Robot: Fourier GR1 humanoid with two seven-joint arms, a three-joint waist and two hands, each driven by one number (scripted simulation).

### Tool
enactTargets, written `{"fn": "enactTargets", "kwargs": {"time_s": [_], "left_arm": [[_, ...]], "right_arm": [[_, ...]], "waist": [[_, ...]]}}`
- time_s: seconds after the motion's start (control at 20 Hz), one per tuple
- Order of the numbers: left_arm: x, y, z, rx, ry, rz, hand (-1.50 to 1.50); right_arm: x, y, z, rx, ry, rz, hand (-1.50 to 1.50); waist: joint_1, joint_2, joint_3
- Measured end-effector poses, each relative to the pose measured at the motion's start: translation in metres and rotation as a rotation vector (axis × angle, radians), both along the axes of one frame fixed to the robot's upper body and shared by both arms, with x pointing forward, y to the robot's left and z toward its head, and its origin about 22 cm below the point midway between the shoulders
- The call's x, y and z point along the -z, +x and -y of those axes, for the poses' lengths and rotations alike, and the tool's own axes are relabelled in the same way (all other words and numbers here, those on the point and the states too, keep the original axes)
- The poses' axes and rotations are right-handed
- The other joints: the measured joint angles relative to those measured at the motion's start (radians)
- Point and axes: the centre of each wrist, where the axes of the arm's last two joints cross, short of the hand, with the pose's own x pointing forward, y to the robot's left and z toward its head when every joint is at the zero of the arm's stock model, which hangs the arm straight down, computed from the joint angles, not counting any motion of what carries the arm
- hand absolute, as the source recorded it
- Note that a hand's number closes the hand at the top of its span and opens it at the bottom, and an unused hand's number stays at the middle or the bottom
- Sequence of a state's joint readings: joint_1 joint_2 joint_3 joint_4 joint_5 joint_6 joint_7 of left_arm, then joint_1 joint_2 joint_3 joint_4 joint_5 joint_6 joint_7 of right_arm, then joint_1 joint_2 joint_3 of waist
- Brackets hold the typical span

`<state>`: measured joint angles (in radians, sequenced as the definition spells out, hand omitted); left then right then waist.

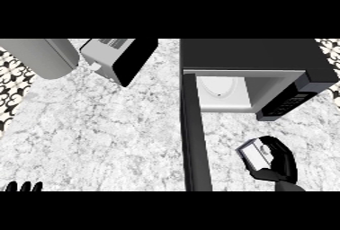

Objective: Pick up the milk, place it into the microwave and close the microwave

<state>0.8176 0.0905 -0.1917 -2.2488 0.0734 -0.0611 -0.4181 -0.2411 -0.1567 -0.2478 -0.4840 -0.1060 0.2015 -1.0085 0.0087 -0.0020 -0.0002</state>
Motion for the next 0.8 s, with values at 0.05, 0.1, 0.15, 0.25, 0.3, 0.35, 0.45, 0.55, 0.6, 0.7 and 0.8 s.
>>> {"fn": "enactTargets", "kwargs": {"time_s": [0.05, 0.1, 0.15, 0.25, 0.3, 0.35, 0.45, 0.55, 0.6, 0.7, 0.8], "left_arm": [[-0.003, 0.0, -0.001, 0.0, 0.002, 0.001, -1.5], [-0.004, -0.002, -0.002, -0.001, 0.004, 0.0, -1.5], [-0.003, -0.001, -0.004, -0.003, 0.006, -0.001, -1.5], [0.001, 0.0, -0.005, 0.004, 0.006, 0.002, -1.5], [0.0, 0.001, -0.006, 0.002, 0.007, 0.001, -1.5], [-0.001, -0.001, -0.005, -0.002, 0.008, 0.002, -1.5], [0.0, -0.001, -0.008, -0.014, 0.009, -0.002, -1.5], [-0.002, -0.001, -0.01, -0.015, 0.005, -0.003, -1.5], [-0.003, -0.002, -0.01, -0.016, 0.006, -0.001, -1.5], [0.0, -0.007, -0.009, -0.016, 0.005, -0.006, -1.5], [0.0, -0.009, -0.014, -0.017, 0.01, 0.001, -1.5]], "right_arm": [[0.0, 0.0, -0.002, -0.017, 0.006, 0.001, 1.5], [-0.001, 0.001, -0.005, -0.037, 0.013, 0.003, 1.5], [-0.004, 0.004, -0.003, -0.049, 0.019, 0.006, 1.5], [-0.008, 0.007, 0.003, -0.075, 0.027, 0.007, 1.5], [-0.012, 0.013, 0.003, -0.088, 0.03, 0.014, 1.5], [-0.016, 0.018, 0.004, -0.105, 0.034, 0.021, 1.5], [-0.024, 0.022, 0.005, -0.144, 0.03, 0.035, 1.5], [-0.03, 0.021, 0.008, -0.176, 0.022, 0.047, 1.5], [-0.035, 0.022, 0.006, -0.194, 0.019, 0.054, 1.5], [-0.042, 0.02, 0.001, -0.227, 0.015, 0.061, 1.5], [-0.05, 0.017, -0.008, -0.257, 0.012, 0.076, 1.5]], "waist": [[0.0, 0.0, 0.0], [0.0, 0.0, 0.0], [0.0, 0.0, 0.001], [0.0, 0.0, 0.001], [-0.001, 0.001, 0.001], [0.0, 0.0, 0.001], [-0.004, -0.001, 0.0], [-0.008, -0.002, 0.0], [-0.01, -0.003, -0.001], [-0.01, -0.004, -0.001], [-0.012, -0.005, -0.001]]}}
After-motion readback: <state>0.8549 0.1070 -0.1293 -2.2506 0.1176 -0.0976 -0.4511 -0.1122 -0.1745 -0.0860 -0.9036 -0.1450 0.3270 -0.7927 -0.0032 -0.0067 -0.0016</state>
